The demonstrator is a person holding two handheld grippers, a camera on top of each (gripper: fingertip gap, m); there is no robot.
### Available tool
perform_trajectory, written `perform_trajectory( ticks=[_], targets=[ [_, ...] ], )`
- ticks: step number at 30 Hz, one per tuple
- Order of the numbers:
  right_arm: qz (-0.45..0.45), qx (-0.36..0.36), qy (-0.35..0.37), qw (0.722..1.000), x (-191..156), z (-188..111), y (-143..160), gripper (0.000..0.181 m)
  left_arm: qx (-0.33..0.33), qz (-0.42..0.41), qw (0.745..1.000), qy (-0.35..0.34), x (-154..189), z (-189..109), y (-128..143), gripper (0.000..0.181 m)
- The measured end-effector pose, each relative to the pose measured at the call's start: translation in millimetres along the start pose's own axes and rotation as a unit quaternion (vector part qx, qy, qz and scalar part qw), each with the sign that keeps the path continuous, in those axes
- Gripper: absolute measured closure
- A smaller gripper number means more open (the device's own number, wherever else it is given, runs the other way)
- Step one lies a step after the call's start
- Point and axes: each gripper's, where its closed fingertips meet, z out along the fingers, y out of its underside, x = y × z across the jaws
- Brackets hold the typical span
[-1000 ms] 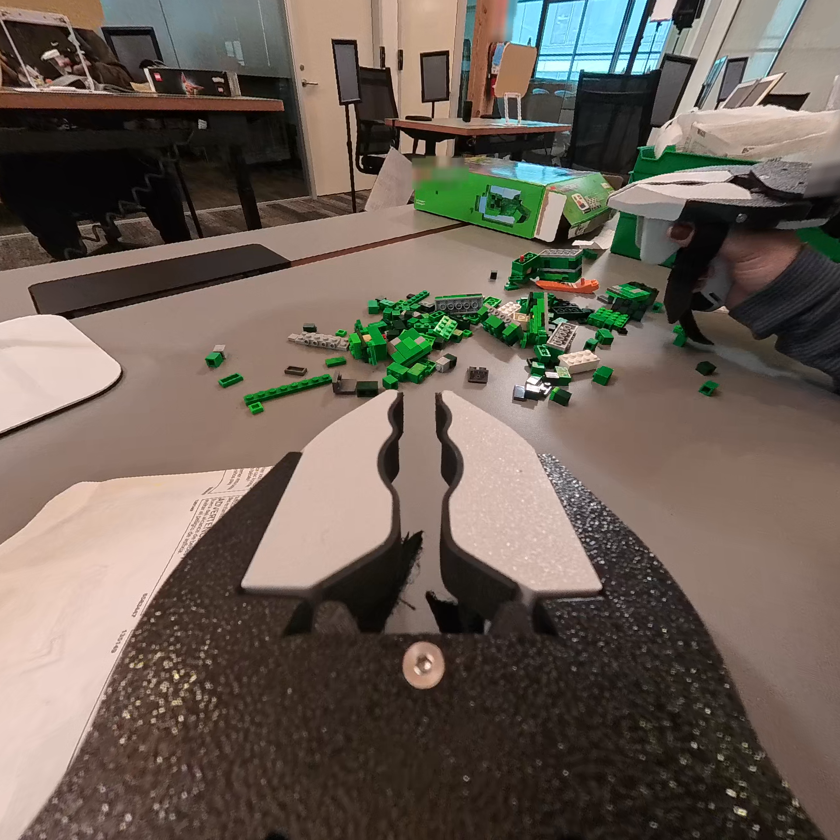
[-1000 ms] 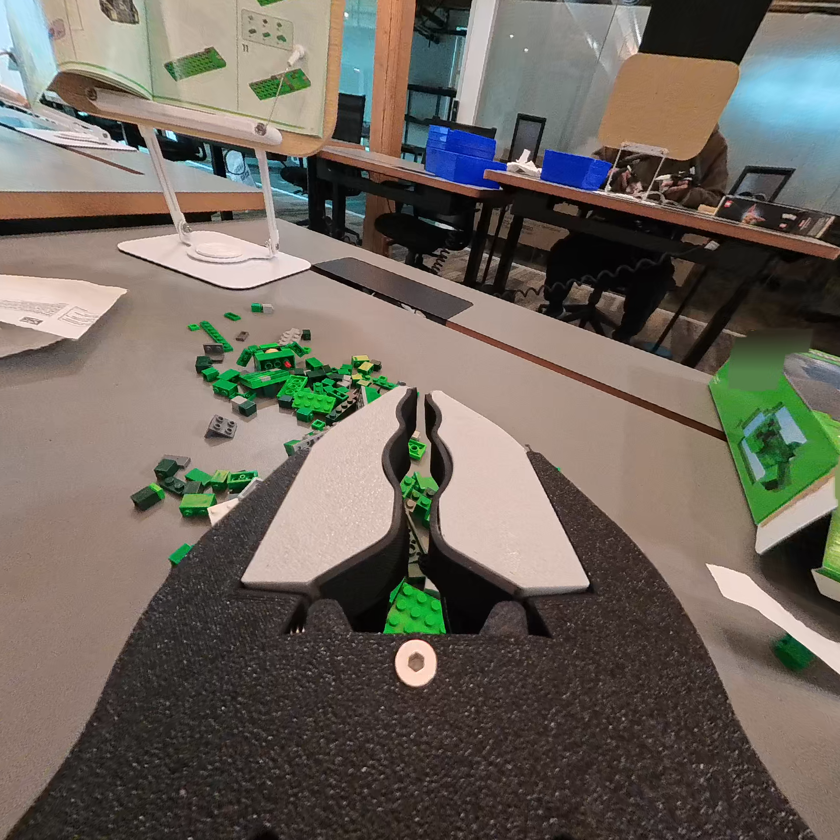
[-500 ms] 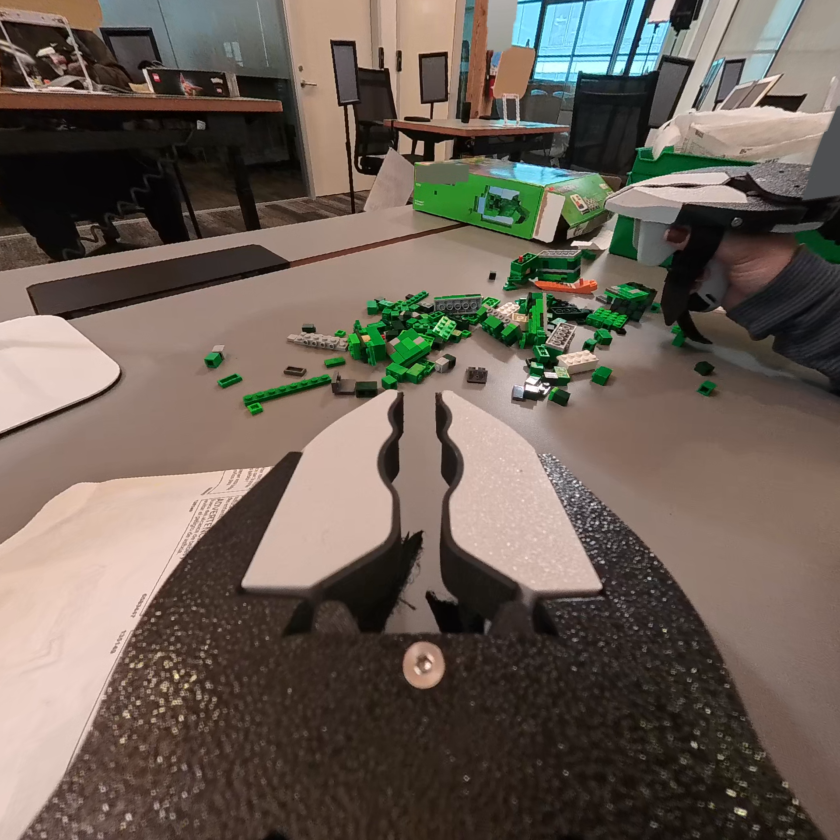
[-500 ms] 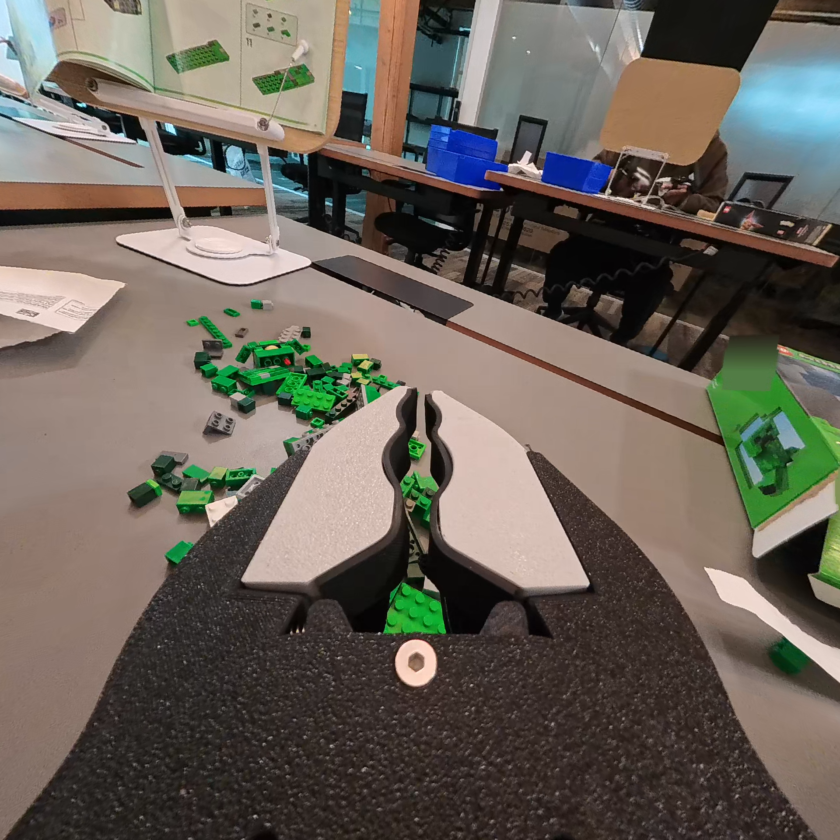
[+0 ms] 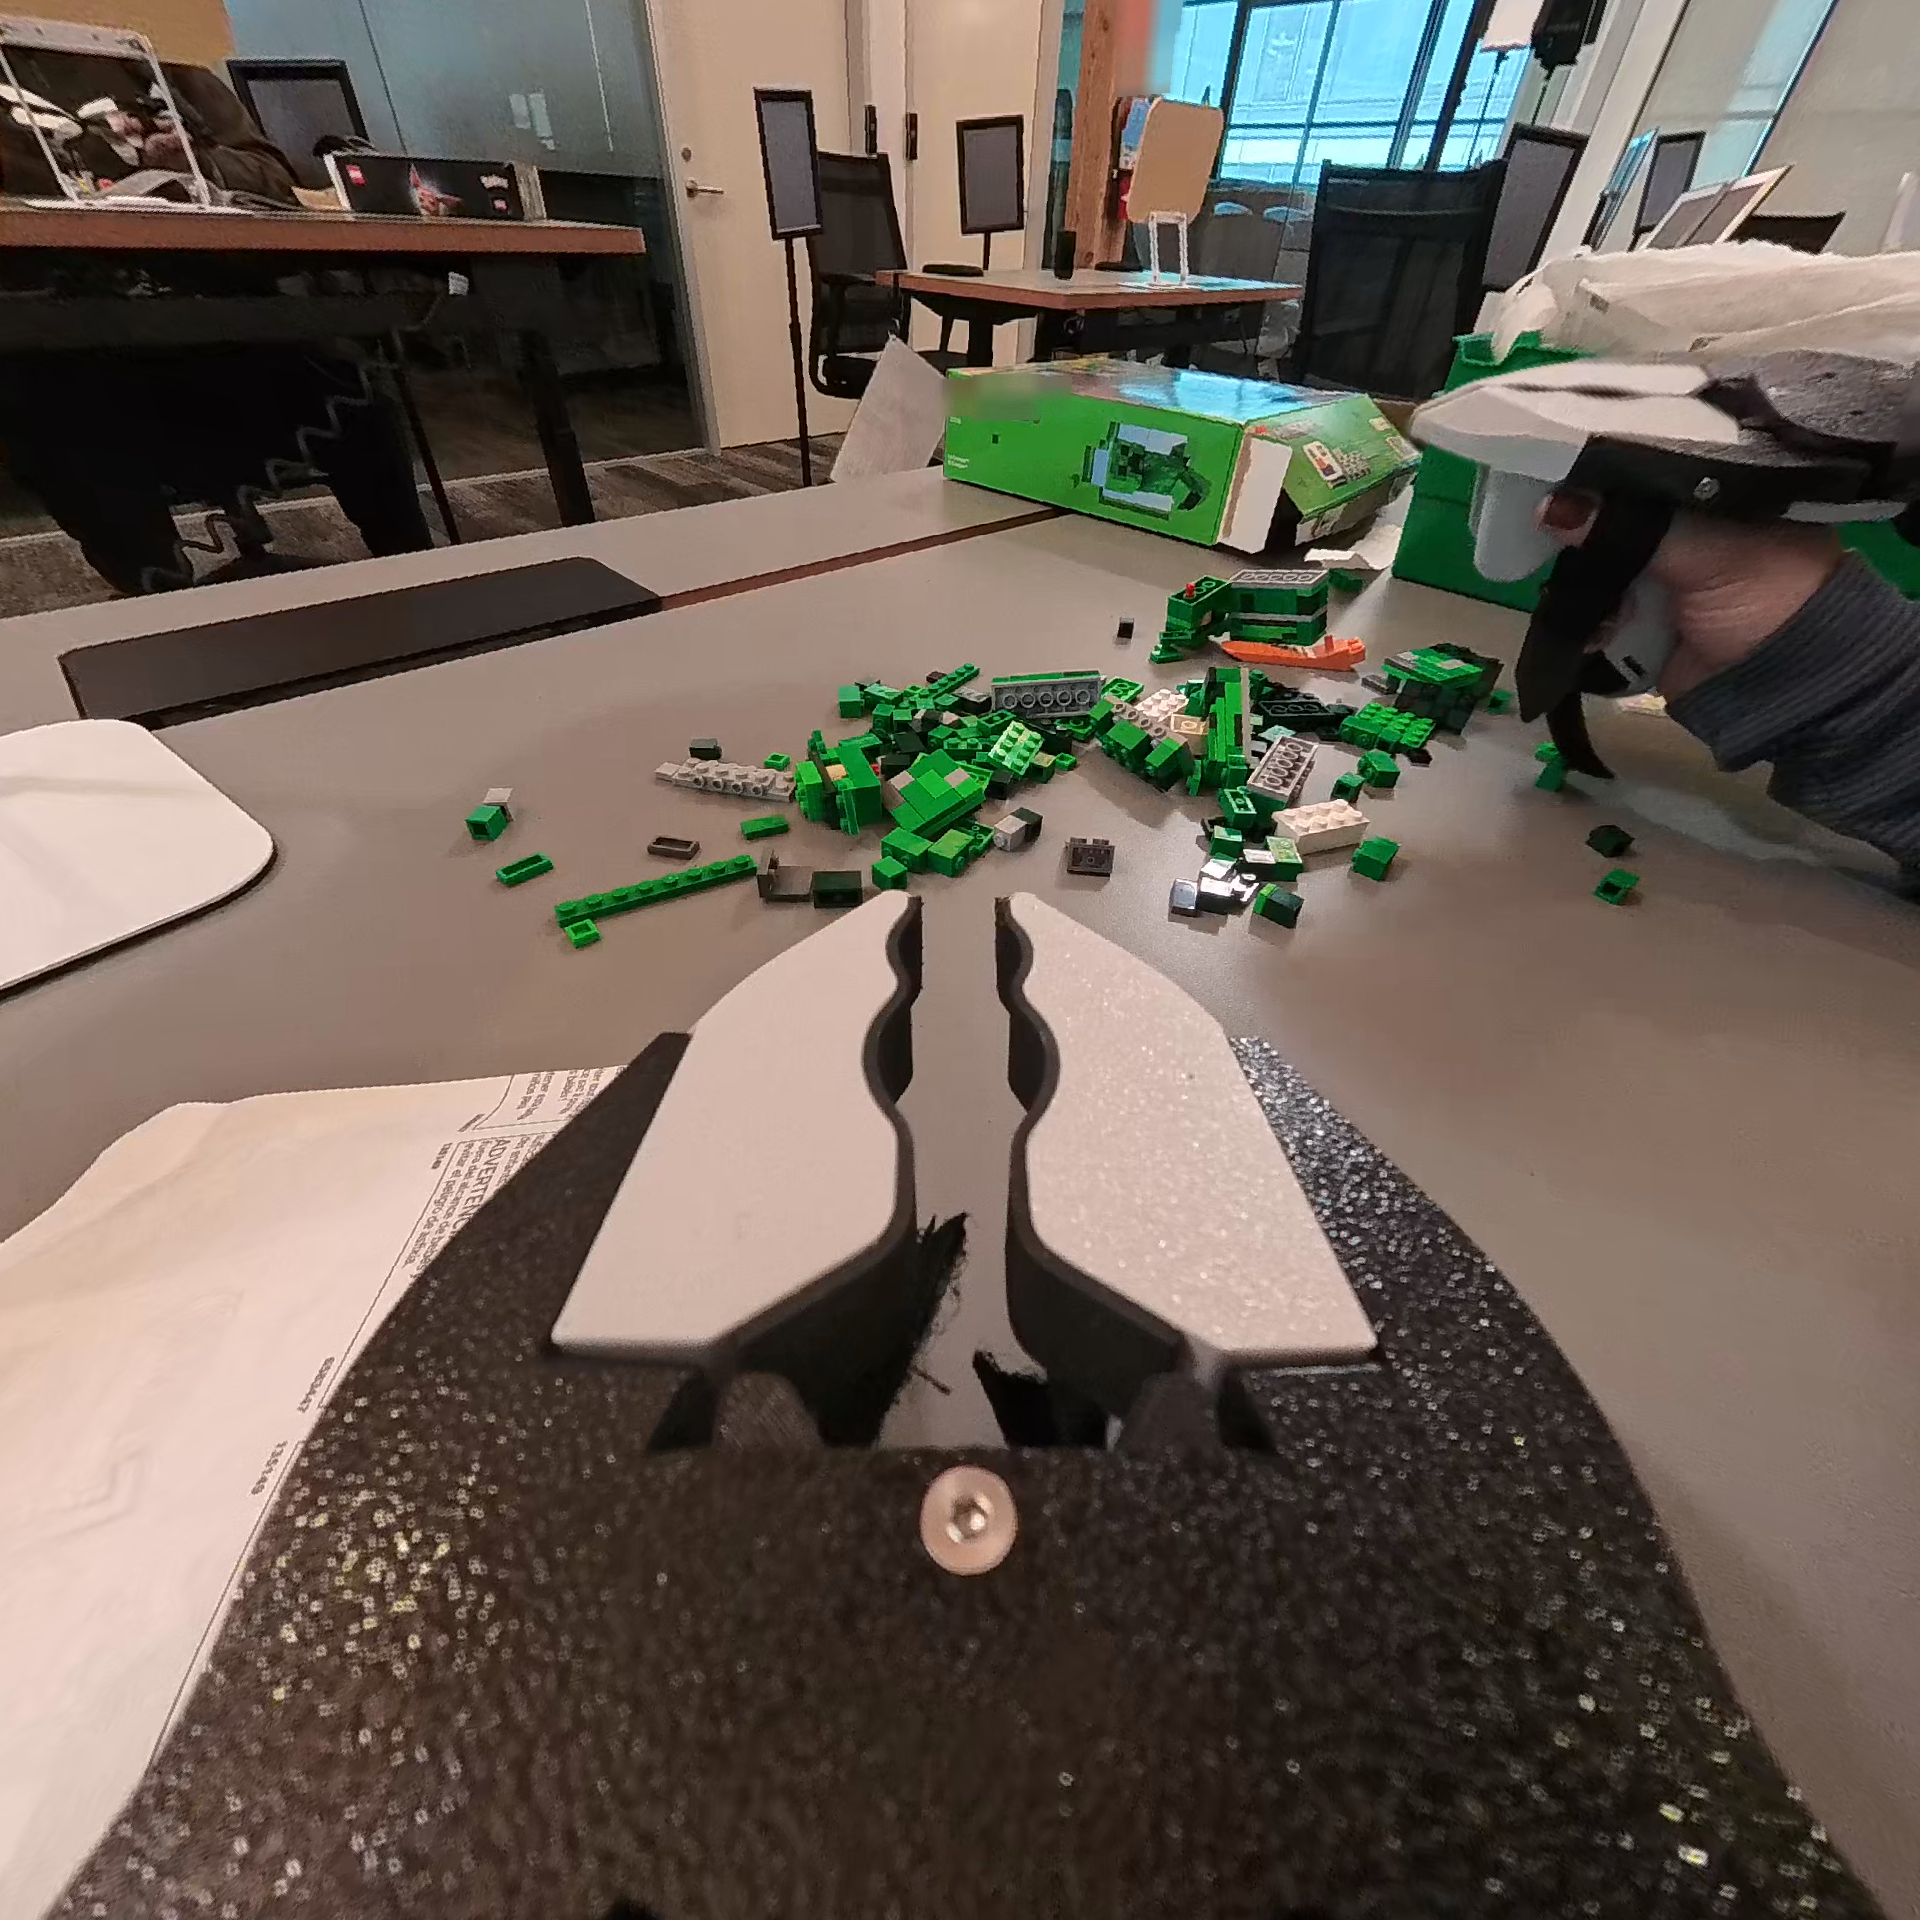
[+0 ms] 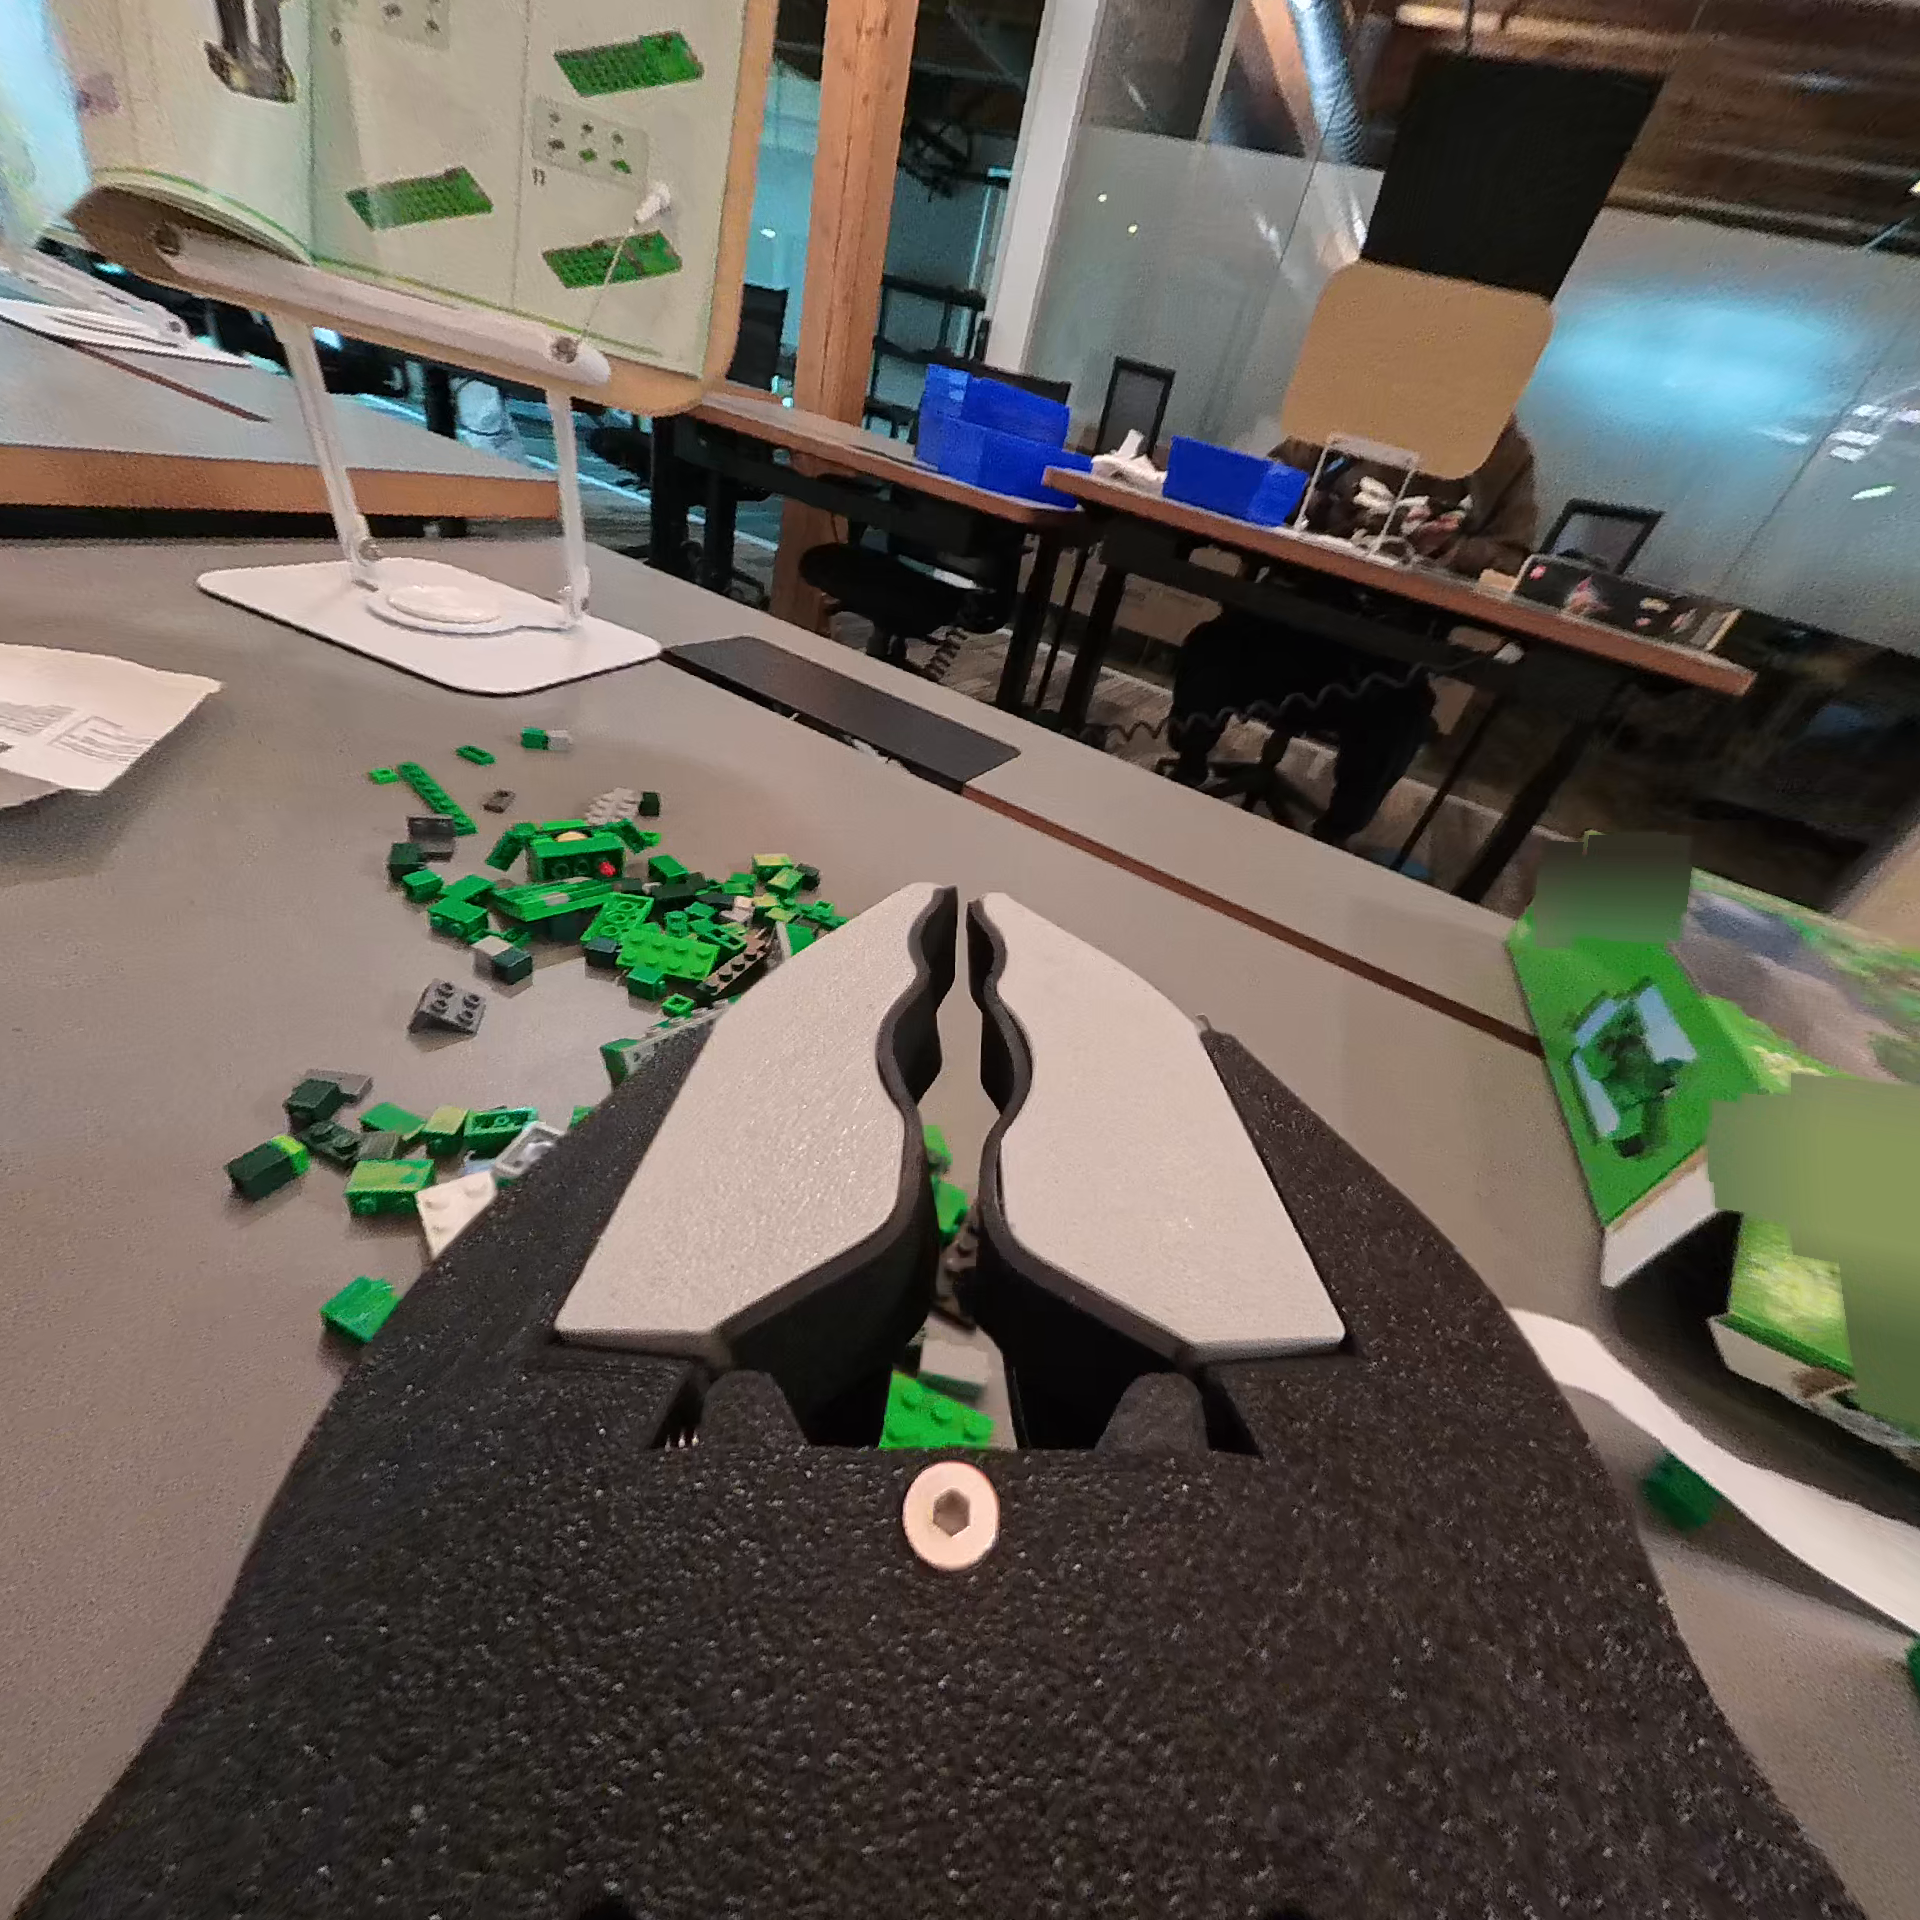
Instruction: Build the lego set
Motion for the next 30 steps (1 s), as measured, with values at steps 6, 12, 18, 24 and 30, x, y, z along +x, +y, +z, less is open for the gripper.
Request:
perform_trajectory(
  ticks=[6,12,18,24,30],
  targets=[
    [-0.036,0.002,0.026,0.999,4.6,-2.4,-2.6,0.18,-0.001,-0.001,1.0,0.0,-0.1,0.2,0.3,0.168],
    [-0.05,-0.001,0.028,0.998,3.3,-1.8,-1.9,0.18,-0.001,-0.001,1.0,0.0,-0.3,0.3,0.4,0.168],
    [-0.049,-0.001,0.027,0.998,3.5,-1.9,-2.1,0.18,-0.002,-0.001,1.0,0.0,-0.3,0.5,0.6,0.168],
    [-0.051,-0.001,0.025,0.998,2.6,-1.9,-2.4,0.18,-0.003,-0.002,1.0,0.0,-0.2,0.6,0.9,0.168],
    [-0.052,-0.004,0.024,0.998,2.2,-1.5,-1.1,0.18,-0.003,-0.002,1.0,0.001,-0.1,0.7,0.9,0.168]
  ],
)
